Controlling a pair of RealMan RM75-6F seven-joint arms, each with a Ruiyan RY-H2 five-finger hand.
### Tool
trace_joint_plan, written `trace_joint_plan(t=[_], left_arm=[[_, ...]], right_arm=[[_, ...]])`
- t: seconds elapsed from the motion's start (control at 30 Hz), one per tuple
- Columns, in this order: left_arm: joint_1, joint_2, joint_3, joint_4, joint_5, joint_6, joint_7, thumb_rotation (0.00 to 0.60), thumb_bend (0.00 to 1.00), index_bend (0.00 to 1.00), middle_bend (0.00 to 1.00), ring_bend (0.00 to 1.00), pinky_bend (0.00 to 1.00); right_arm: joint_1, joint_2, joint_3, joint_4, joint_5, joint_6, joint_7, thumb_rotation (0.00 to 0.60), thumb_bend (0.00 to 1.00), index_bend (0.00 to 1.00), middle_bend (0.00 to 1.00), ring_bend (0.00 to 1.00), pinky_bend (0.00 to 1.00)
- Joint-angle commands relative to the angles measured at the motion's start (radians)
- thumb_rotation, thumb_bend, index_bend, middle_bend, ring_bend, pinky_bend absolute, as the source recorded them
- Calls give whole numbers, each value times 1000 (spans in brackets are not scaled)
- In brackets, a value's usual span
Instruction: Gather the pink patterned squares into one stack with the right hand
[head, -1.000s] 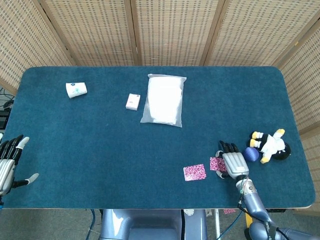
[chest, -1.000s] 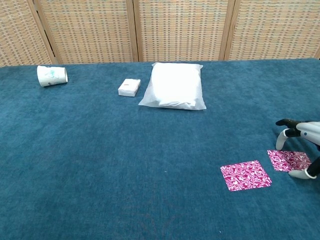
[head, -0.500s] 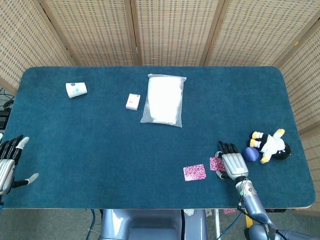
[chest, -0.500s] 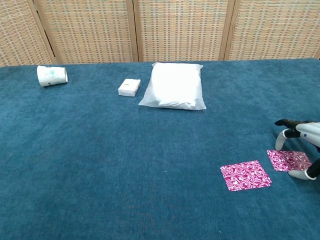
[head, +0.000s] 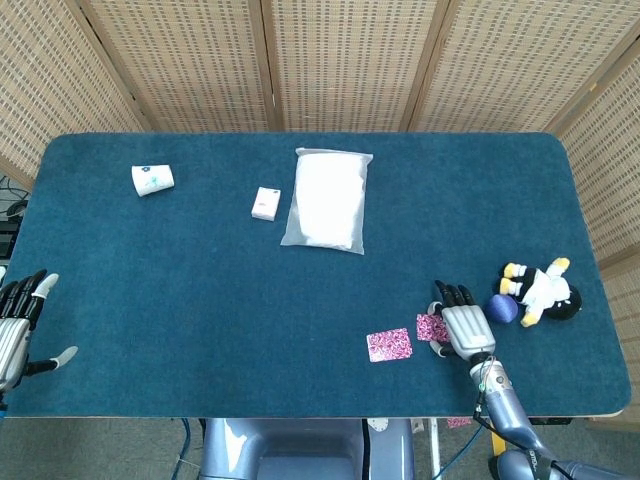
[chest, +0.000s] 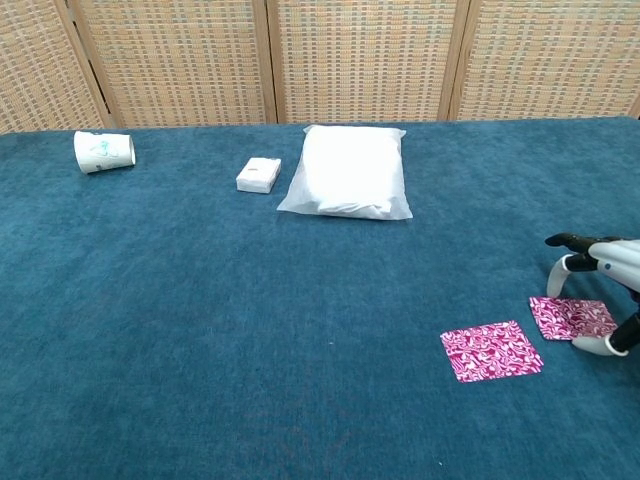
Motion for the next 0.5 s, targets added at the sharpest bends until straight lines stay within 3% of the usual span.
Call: trace_joint_plan(t=[0.03, 0.5], left_arm=[[0, 0, 0, 0, 0, -1, 0, 600, 0, 0, 0, 0, 0], [-1, 1, 0, -1, -2, -2, 3, 600, 0, 0, 0, 0, 0]], right_arm=[[0, 3, 1, -6, -4, 1, -4, 600, 311, 591, 9, 0, 0], [17, 25, 18, -83, -25, 11, -44, 600, 311, 591, 9, 0, 0]])
